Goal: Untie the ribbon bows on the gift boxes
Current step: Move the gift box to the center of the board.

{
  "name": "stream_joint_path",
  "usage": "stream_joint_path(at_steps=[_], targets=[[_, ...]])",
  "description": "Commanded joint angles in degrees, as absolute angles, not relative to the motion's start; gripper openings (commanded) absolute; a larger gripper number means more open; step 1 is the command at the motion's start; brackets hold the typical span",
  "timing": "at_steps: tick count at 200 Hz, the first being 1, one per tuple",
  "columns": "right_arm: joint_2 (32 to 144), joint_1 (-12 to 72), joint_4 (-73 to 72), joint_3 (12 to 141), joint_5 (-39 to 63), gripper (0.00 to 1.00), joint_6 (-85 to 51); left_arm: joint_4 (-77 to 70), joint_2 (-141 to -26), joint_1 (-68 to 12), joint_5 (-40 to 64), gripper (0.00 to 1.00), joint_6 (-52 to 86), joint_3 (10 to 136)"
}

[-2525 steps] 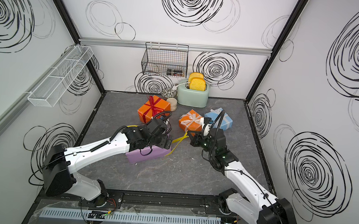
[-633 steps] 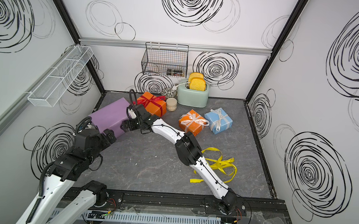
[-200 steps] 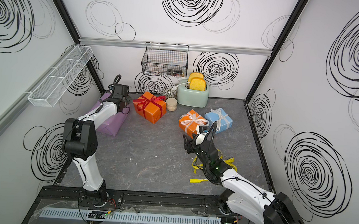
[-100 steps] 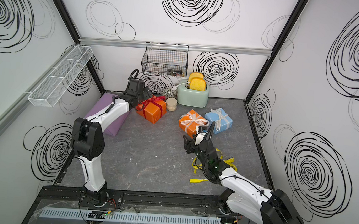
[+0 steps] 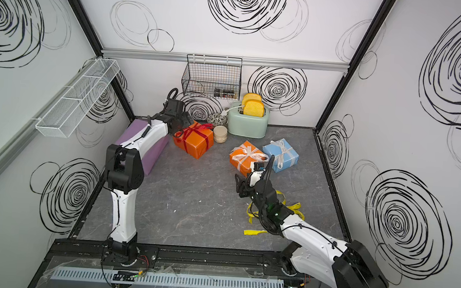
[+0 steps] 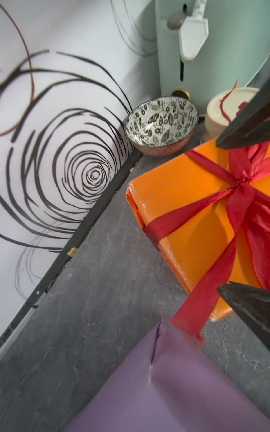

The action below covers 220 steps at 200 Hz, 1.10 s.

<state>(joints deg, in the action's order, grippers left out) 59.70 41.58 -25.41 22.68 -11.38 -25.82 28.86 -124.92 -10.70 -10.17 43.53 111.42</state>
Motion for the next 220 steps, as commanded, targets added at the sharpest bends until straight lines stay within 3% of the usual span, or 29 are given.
stream_joint_path(at_steps=[1,41,78,197,220], targets=[[59.9,41.6,-26.6,24.5,-12.2,0.60,-25.6,32.4,-126.2,-10.9,-10.3,0.90,45.0,115.2],[59.9,41.7,-26.5,24.5,-12.1,0.60,-25.6,33.5,-128.5,-11.0,-12.8,0.85,44.0,116.6],[59.7,41.7,-26.4,24.6,-12.1,0.60,-25.5,36.5,-132.4,-10.7,-14.9,0.74,41.0,122.1],[59.4,41.7,-26.3,24.5,-12.4,0.60,-25.3,36.6,-132.8,-14.6,-15.5,0.14,35.8,119.0],[59.3,41.7,-26.2,24.4,-12.4,0.60,-25.3,33.8,-129.3,-16.2,-15.8,0.11,36.0,112.9]])
